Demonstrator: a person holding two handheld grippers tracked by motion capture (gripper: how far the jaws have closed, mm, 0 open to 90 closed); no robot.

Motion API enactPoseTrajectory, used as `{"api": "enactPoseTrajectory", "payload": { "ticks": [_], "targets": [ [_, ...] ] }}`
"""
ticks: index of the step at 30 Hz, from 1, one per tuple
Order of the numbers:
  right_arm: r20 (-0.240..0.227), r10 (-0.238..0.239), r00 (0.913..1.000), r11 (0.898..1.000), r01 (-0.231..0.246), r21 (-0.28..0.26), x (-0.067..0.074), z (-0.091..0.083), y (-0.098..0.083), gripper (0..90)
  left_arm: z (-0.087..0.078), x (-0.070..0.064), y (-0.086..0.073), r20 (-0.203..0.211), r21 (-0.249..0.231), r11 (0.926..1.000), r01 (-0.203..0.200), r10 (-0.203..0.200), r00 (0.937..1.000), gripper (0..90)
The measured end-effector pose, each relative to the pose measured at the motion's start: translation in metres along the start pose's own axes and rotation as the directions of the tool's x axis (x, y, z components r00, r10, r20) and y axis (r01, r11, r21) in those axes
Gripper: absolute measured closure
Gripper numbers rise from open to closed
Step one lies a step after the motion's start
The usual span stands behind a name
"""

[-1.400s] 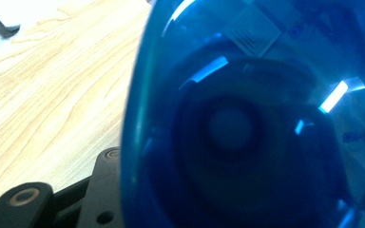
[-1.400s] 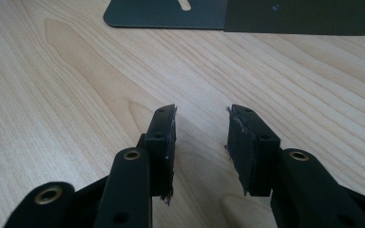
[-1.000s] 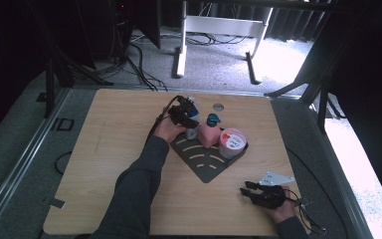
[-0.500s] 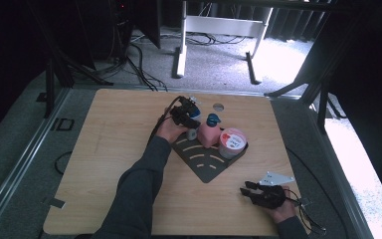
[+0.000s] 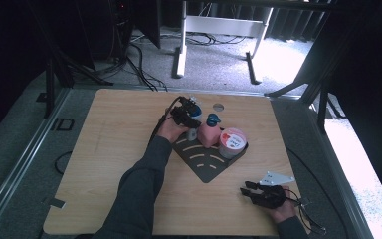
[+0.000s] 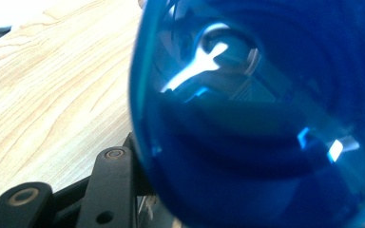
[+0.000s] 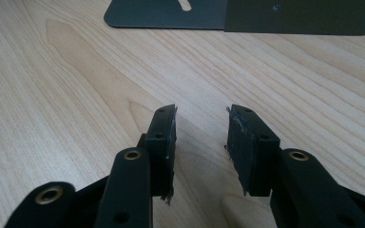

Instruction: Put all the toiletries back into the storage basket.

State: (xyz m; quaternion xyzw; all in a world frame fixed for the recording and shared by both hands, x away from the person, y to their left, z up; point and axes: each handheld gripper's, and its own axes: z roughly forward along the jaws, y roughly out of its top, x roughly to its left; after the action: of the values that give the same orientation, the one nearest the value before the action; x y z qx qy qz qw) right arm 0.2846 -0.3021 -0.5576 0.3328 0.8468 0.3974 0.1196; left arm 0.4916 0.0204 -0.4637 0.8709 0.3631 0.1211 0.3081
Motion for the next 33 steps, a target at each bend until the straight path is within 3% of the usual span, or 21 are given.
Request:
{"api": "enactPoseTrajectory", "payload": {
  "ticks": [16, 20, 33],
  "targets": [
    [0.002, -0.001, 1.0, 1.0, 0.001, 0.001, 0.001, 0.0, 0.0, 62.2, -0.004, 0.0, -0.002, 0.017, -0.006, 0.9998, 0.016, -0.016, 0.9997, 42.1],
    [0.004, -0.002, 1.0, 1.0, 0.002, 0.002, 0.001, 0.0, 0.0, 62.2, -0.008, 0.001, -0.003, 0.022, -0.027, 0.9991, 0.031, -0.031, 0.9993, 38.4],
    [0.004, -0.003, 1.0, 1.0, 0.003, 0.001, 0.001, 0.0, 0.0, 62.2, -0.021, 0.001, -0.009, 0.034, -0.005, 0.9999, 0.015, -0.014, 0.9993, 30.8]
  ]
}}
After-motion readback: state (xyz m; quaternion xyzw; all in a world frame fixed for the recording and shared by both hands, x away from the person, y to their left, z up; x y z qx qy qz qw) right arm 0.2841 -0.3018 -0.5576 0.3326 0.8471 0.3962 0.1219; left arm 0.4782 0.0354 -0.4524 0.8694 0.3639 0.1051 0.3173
